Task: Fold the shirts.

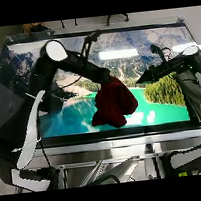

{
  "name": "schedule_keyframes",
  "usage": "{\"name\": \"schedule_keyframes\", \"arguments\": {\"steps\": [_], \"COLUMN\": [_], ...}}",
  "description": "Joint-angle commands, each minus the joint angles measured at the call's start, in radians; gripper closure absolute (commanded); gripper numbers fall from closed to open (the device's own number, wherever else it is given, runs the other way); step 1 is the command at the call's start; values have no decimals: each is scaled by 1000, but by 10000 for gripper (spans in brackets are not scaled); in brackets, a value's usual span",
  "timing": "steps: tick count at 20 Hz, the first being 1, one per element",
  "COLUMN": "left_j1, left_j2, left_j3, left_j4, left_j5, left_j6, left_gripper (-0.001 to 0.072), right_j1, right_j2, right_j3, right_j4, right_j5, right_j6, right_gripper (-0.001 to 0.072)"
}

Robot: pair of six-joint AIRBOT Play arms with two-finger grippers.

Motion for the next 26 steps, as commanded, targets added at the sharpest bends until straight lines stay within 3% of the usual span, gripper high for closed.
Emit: {"name": "schedule_keyframes", "arguments": {"steps": [1, 2, 5, 7, 8, 9, 10, 14, 17, 19, 22, 26], "left_j1": [-14, 12, 92, 111, 110, 103, 93, 49, -5, -50, -139, -212], "left_j2": [-26, -22, 8, 83, 130, 181, 228, 359, 392, 369, 280, 182], "left_j3": [-54, -54, -89, -269, -392, -530, -667, -1038, -1168, -1189, -1131, -986], "left_j4": [28, 28, 51, 63, 61, 54, 52, 32, -47, -161, -372, -381], "left_j5": [-21, -58, -233, -215, -158, -87, -19, 189, 398, 527, 586, 598], "left_j6": [-31, -50, -40, -20, -6, 7, 12, 20, 23, 59, 182, 196], "left_gripper": [-5, 27, 28, 28, 28, 29, 28, 29, 38, 38, 38, 38], "right_j1": [-19, -21, -27, -32, -32, -29, -29, -12, 80, 156, 222, 223], "right_j2": [58, 77, 182, 275, 311, 335, 346, 315, 268, 240, 211, 208], "right_j3": [-39, -39, -117, -262, -351, -439, -515, -704, -716, -716, -715, -714], "right_j4": [-39, -99, -399, -481, -480, -460, -412, -142, -85, -79, -79, -75], "right_j5": [-8, -5, -70, -163, -209, -259, -298, -395, -489, -592, -657, -657], "right_j6": [-3, 5, 61, 85, 108, 127, 121, -53, -123, -136, -139, -142], "right_gripper": [684, 684, 684, 676, 555, 287, 190, 205, 205, 206, 206, 206]}}
